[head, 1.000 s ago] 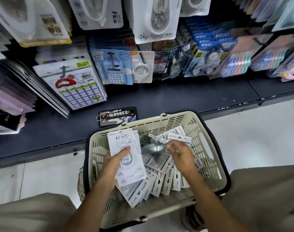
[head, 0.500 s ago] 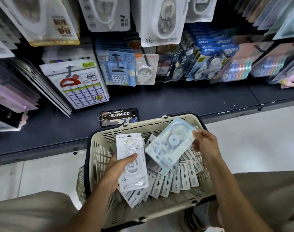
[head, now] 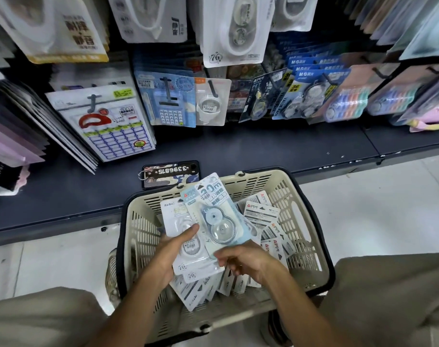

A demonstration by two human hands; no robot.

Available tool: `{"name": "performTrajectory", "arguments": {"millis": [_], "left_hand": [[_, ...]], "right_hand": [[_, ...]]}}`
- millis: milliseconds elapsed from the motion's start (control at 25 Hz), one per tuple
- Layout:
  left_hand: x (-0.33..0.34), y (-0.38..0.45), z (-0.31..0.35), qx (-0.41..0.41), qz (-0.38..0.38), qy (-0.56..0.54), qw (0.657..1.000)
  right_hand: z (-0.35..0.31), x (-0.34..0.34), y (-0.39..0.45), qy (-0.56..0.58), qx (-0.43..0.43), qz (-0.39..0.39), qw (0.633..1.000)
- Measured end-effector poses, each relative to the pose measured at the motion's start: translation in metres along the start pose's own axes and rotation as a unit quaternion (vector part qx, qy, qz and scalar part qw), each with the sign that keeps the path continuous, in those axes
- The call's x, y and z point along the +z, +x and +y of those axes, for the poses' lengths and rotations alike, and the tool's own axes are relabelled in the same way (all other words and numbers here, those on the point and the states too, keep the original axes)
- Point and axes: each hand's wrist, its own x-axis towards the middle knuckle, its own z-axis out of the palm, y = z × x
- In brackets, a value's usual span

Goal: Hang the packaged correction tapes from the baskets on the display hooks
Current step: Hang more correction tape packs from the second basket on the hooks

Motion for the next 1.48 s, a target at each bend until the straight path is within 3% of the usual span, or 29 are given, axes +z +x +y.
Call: {"name": "performTrajectory", "arguments": {"millis": [160,280,400,440,480,560,600,680,800,1000,1160,1320,1400,1480], "left_hand": [[-0.004,0.005,-0.002,0.035,0.037,0.017,0.999],[-0.003,0.005,0.000,0.011,0.020,0.000,1.000],[-0.003,0.005,0.005,0.011,0.027,0.032,0.999],[-0.004,0.004,0.006,0.015,0.038,0.043,0.998],[-0.005,0.003,0.006,0.018,0.048,0.052,0.997],[-0.008,0.001,0.003,0.019,0.061,0.070,0.996],[-0.009,0.001,0.001,0.016,0.066,0.078,0.995],[-0.012,-0.002,-0.001,0.011,0.066,0.092,0.993],[-0.014,-0.004,0.000,0.010,0.054,0.100,0.993],[-0.007,-0.011,0.006,0.017,0.034,0.074,0.997],[0.024,-0.020,0.043,0.063,-0.043,0.046,0.996],[0.067,-0.050,0.097,0.153,-0.098,0.041,0.982],[0.084,-0.069,0.130,0.197,-0.102,0.015,0.975],[0.099,-0.092,0.168,0.244,-0.101,0.001,0.964]], "right_hand": [[-0.006,0.007,-0.007,0.054,-0.036,-0.063,0.996],[0.000,0.019,-0.003,-0.049,-0.009,-0.037,0.998],[0.004,-0.006,0.003,-0.172,0.003,-0.073,0.982],[0.005,-0.017,0.006,-0.189,-0.007,-0.025,0.982],[0.006,-0.027,0.012,-0.195,-0.031,0.074,0.977],[0.009,-0.038,0.027,-0.246,-0.110,0.295,0.916],[0.008,-0.039,0.036,-0.303,-0.137,0.320,0.887],[0.009,-0.040,0.052,-0.390,-0.137,0.251,0.875],[0.013,-0.058,0.065,-0.416,-0.121,0.181,0.883],[-0.011,-0.070,0.039,-0.258,-0.111,0.212,0.936],[-0.044,-0.074,-0.028,-0.113,-0.185,0.117,0.969],[-0.084,-0.077,-0.102,0.080,-0.303,0.180,0.932],[-0.113,-0.073,-0.132,0.037,-0.376,0.237,0.895],[-0.149,-0.063,-0.166,-0.031,-0.456,0.315,0.832]]}}
